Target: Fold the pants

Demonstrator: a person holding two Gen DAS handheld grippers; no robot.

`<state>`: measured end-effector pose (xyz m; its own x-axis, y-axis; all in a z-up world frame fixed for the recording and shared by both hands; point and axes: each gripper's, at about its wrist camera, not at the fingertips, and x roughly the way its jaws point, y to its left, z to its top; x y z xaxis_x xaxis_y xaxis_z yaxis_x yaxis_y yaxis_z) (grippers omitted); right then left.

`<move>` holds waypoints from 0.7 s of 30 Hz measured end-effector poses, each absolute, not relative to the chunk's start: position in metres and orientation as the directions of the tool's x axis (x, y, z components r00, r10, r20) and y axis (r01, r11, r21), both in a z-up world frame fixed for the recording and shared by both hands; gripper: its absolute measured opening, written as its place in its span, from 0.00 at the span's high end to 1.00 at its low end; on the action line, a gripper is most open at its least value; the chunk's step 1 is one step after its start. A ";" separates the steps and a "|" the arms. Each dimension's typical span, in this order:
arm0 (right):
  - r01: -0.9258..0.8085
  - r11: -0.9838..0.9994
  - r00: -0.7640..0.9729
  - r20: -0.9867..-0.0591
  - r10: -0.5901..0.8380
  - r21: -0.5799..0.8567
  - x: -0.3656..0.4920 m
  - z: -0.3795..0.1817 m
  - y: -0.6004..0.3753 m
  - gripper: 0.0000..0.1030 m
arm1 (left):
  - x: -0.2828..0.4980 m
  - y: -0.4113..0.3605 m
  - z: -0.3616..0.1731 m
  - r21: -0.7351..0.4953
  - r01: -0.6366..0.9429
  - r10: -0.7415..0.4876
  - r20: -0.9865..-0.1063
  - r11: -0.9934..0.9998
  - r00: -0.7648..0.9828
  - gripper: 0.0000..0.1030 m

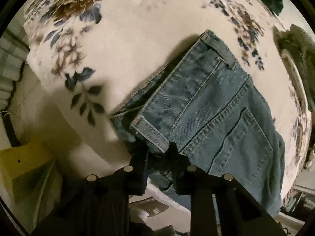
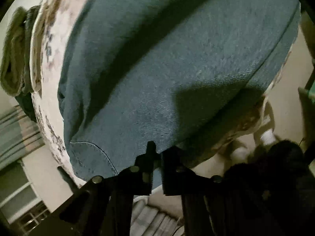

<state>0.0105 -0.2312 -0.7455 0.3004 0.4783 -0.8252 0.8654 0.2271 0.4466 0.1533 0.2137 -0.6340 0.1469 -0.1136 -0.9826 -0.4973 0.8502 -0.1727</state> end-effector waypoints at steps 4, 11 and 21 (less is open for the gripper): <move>0.855 0.289 0.273 -0.848 0.455 0.430 0.012 -0.726 -0.227 0.97 | 0.133 0.231 -0.610 -0.190 -0.466 -0.126 -0.978 0.864 0.164 0.86; 0.852 0.353 0.195 -0.861 0.470 0.386 -0.011 -0.727 -0.220 0.97 | 0.130 0.265 -0.628 -0.185 -0.477 -0.155 -0.983 0.859 0.102 0.85; 0.827 0.384 0.166 -0.831 0.530 0.411 -0.017 -0.715 -0.262 0.52 | 0.138 0.258 -0.568 -0.096 -0.380 -0.071 -0.994 0.920 0.080 0.57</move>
<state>-0.0173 -0.2624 -0.7151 0.1664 0.5302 -0.8314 0.8270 0.3842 0.4105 0.1381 0.2582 -0.5682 0.0801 -0.0711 -0.9942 -0.3797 0.9201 -0.0964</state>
